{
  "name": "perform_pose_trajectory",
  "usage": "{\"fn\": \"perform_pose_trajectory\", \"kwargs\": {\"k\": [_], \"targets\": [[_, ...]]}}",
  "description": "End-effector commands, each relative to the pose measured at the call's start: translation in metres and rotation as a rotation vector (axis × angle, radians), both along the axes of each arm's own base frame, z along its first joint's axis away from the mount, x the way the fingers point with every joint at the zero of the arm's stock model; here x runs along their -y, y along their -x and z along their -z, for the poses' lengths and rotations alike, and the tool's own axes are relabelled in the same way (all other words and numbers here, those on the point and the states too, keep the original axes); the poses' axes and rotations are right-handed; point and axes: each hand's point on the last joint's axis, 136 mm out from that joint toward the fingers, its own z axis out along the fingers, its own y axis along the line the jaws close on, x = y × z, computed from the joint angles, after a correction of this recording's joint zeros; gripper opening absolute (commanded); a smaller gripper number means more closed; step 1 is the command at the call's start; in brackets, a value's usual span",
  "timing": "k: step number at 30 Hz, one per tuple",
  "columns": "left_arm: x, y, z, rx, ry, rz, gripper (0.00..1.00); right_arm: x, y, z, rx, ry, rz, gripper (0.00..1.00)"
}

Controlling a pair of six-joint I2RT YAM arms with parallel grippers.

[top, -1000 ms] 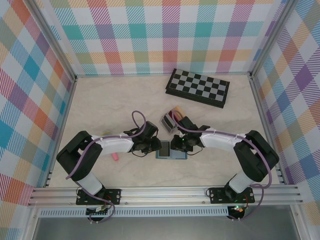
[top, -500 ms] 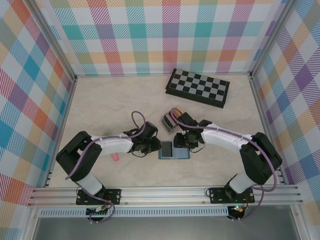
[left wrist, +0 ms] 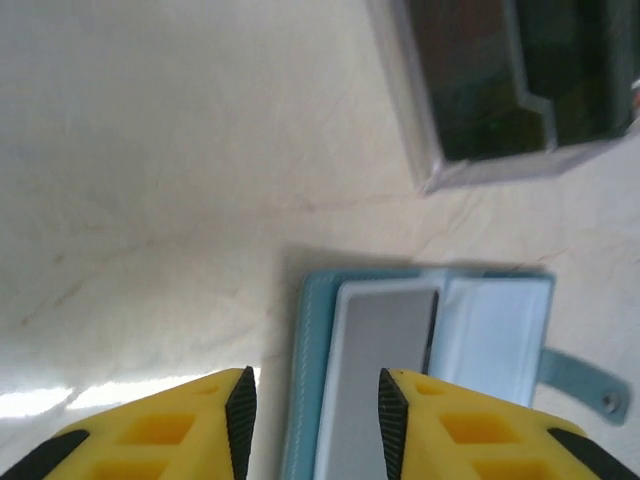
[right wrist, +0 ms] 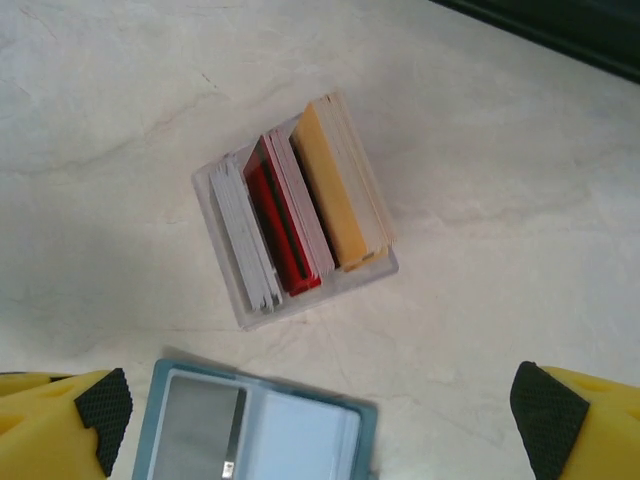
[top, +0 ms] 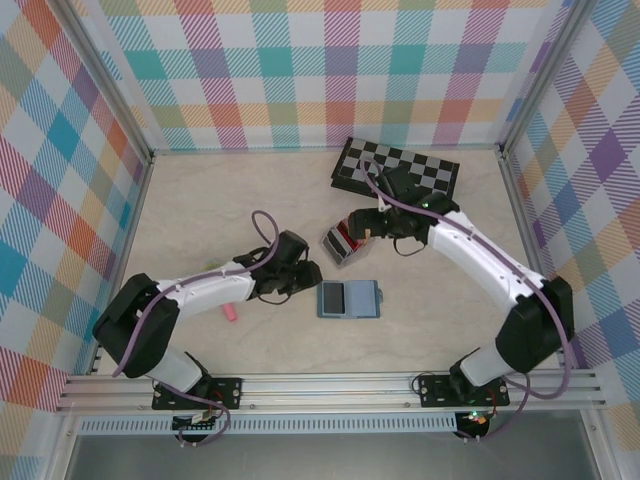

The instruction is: Put the credit cards into the card holder

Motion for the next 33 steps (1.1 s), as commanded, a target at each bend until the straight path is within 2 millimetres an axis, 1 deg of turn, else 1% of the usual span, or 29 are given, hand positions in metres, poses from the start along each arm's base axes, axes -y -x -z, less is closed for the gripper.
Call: {"fn": "perform_pose_trajectory", "kwargs": {"k": [1, 2, 5, 9, 14, 19, 26, 30, 33], "targets": [[0.004, -0.027, -0.015, 0.017, 0.042, -0.016, 0.44, -0.003, -0.006, 0.016, -0.063, 0.045, -0.092, 1.0], [0.005, -0.034, -0.014, 0.009, 0.05, -0.024, 0.45, -0.008, -0.01, 0.019, -0.071, 0.04, -0.104, 0.98], [0.006, -0.057, -0.012, -0.018, 0.072, -0.059, 0.48, -0.027, -0.016, 0.029, -0.13, 0.007, -0.152, 0.83], [0.014, -0.086, -0.004, -0.055, 0.13, -0.093, 0.49, -0.036, -0.028, 0.045, -0.175, 0.012, -0.14, 0.61], [0.027, -0.11, 0.004, -0.083, 0.194, -0.116, 0.51, -0.045, -0.032, 0.054, -0.208, -0.02, -0.142, 0.5], [0.036, -0.119, 0.014, -0.11, 0.223, -0.122, 0.53, -0.051, -0.03, 0.062, -0.239, -0.041, -0.155, 0.44], [0.04, -0.117, 0.029, -0.149, 0.243, -0.129, 0.53, -0.052, -0.029, 0.07, -0.25, -0.037, -0.17, 0.41], [0.041, -0.115, 0.022, -0.126, 0.285, -0.135, 0.56, -0.05, -0.029, 0.073, -0.252, -0.021, -0.164, 0.39], [0.039, -0.116, 0.006, -0.08, 0.297, -0.139, 0.58, -0.049, -0.029, 0.072, -0.247, -0.018, -0.162, 0.37]]}}
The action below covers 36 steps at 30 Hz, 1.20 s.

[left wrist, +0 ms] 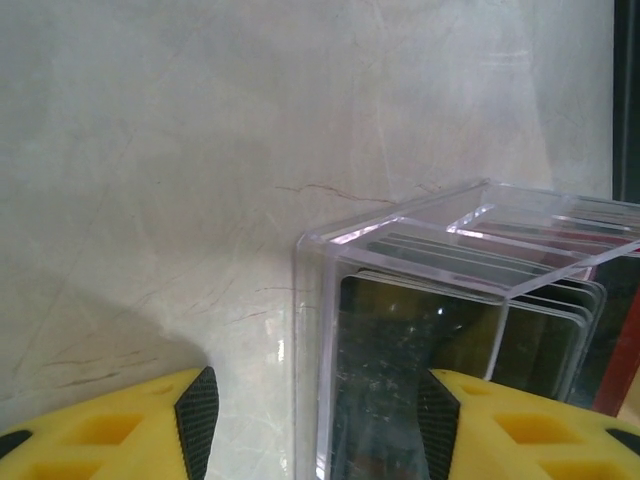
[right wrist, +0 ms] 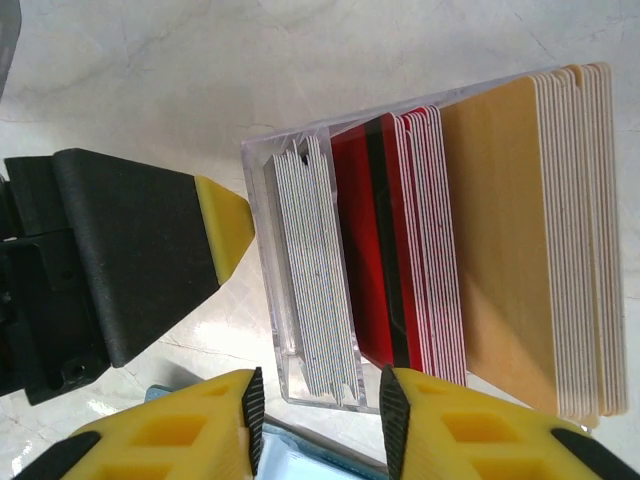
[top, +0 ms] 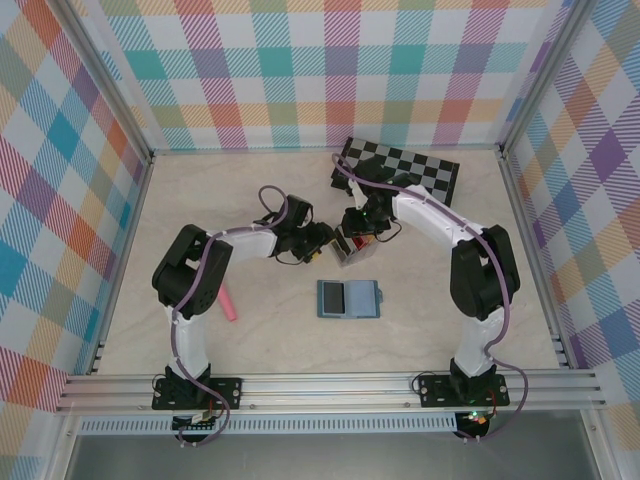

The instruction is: Put the credit cards into the card holder

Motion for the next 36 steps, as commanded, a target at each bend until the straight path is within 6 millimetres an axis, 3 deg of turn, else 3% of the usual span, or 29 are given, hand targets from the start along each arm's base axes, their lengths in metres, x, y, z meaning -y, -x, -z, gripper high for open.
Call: {"fn": "perform_pose_trajectory", "kwargs": {"k": [1, 7, 20, 36], "targets": [[0.0, -0.005, -0.031, 0.075, 0.048, -0.014, 0.59, -0.004, -0.001, -0.006, 0.012, -0.005, -0.012, 0.37], [0.007, -0.007, -0.04, 0.099, 0.068, 0.005, 0.6, -0.002, -0.004, -0.008, 0.028, 0.006, 0.0, 0.36], [0.022, -0.005, -0.012, 0.026, 0.043, 0.04, 0.47, 0.003, -0.002, -0.001, 0.026, 0.029, 0.015, 0.37], [0.004, 0.02, 0.021, -0.04, -0.124, 0.144, 0.33, 0.006, -0.002, 0.01, 0.035, 0.093, -0.018, 0.37]]}}
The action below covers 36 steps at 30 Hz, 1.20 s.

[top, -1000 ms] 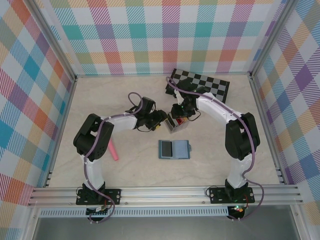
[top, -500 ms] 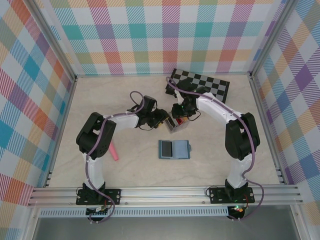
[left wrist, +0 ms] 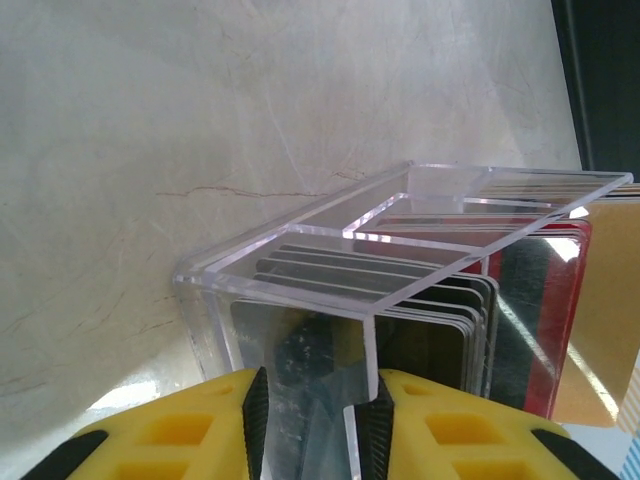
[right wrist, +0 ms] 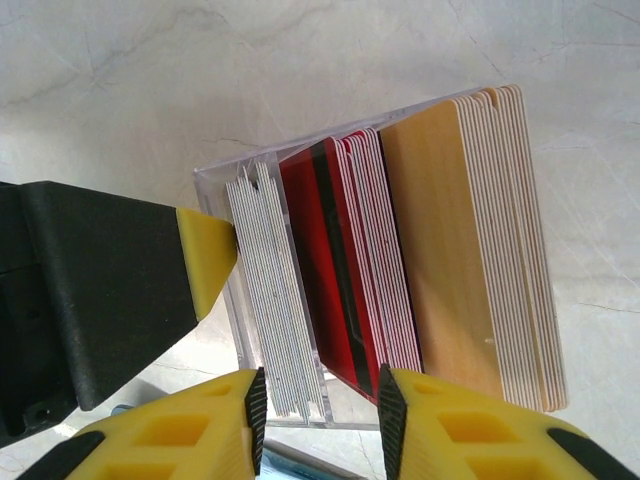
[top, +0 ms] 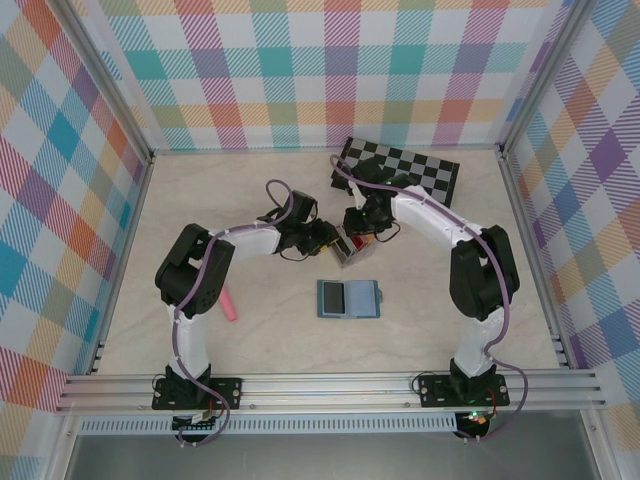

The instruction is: Put the credit cards into the card holder

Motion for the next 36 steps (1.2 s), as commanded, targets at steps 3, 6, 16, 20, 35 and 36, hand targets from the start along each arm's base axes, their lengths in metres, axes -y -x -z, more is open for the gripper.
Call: {"fn": "perform_pose_trajectory", "kwargs": {"k": [3, 6, 16, 20, 35, 36], "targets": [[-0.019, 0.024, 0.032, -0.088, -0.157, 0.054, 0.32, 0.0, 0.003, 0.009, -0.01, 0.03, -0.022, 0.37], [-0.023, 0.025, 0.033, -0.085, -0.199, 0.07, 0.28, -0.002, 0.004, 0.009, -0.007, 0.032, -0.038, 0.35], [-0.036, 0.028, 0.029, -0.061, -0.292, 0.12, 0.25, -0.008, 0.006, 0.018, 0.019, 0.124, -0.096, 0.33], [-0.034, 0.025, 0.026, -0.048, -0.283, 0.118, 0.25, -0.002, -0.001, 0.021, 0.043, 0.162, -0.078, 0.33], [-0.028, 0.02, 0.026, -0.041, -0.241, 0.091, 0.23, -0.001, -0.017, 0.034, 0.082, 0.222, -0.099, 0.36], [-0.028, 0.02, 0.026, -0.042, -0.241, 0.09, 0.23, 0.0, -0.019, 0.035, 0.086, 0.232, -0.1, 0.36]]}}
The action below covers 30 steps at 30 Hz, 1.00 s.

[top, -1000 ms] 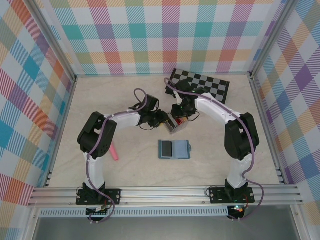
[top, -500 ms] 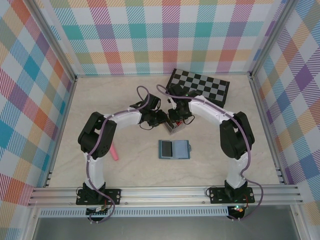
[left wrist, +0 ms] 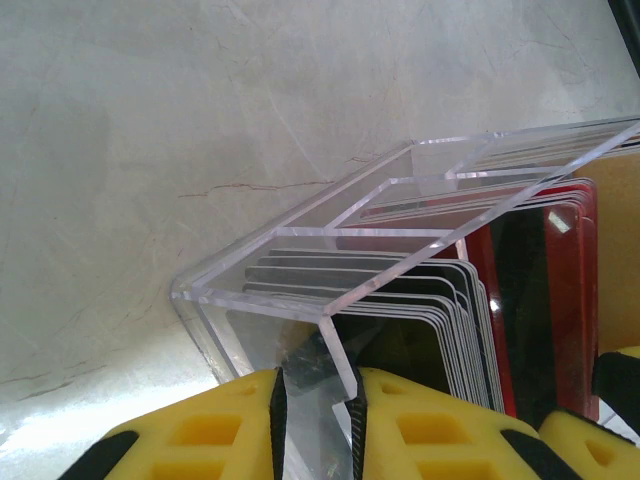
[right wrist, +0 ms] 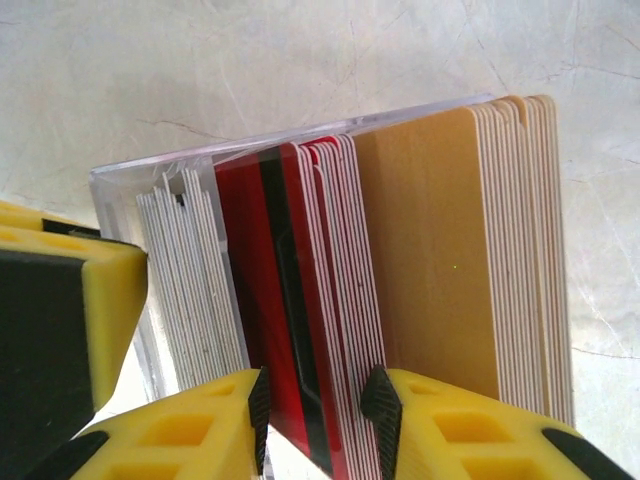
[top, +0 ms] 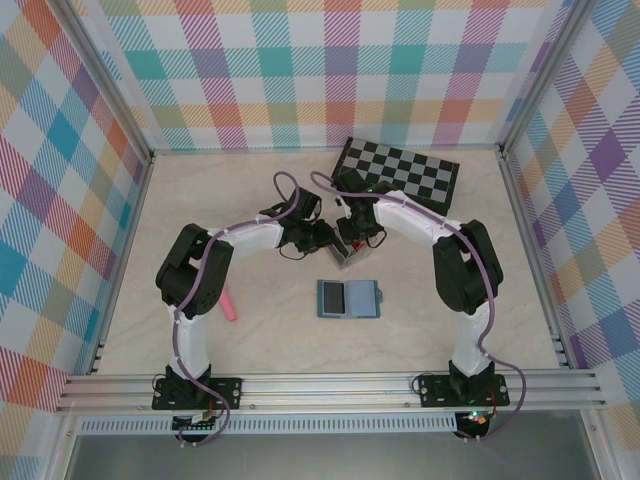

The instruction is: Put the credit cards into the card holder

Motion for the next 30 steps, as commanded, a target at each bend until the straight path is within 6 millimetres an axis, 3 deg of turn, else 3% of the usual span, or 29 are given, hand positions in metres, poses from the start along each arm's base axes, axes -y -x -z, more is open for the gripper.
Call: {"fn": "perform_pose_trajectory", "kwargs": {"k": [1, 17, 30], "targets": [[-0.018, 0.019, 0.028, -0.088, -0.089, -0.02, 0.23, 0.004, -0.011, 0.004, 0.033, 0.048, -0.015, 0.36], [-0.018, 0.018, 0.028, -0.074, -0.073, -0.031, 0.22, 0.016, -0.022, 0.008, 0.114, 0.167, -0.033, 0.37], [-0.021, 0.021, 0.036, -0.087, -0.088, -0.033, 0.21, 0.018, -0.029, -0.014, 0.177, 0.17, -0.029, 0.23]]}}
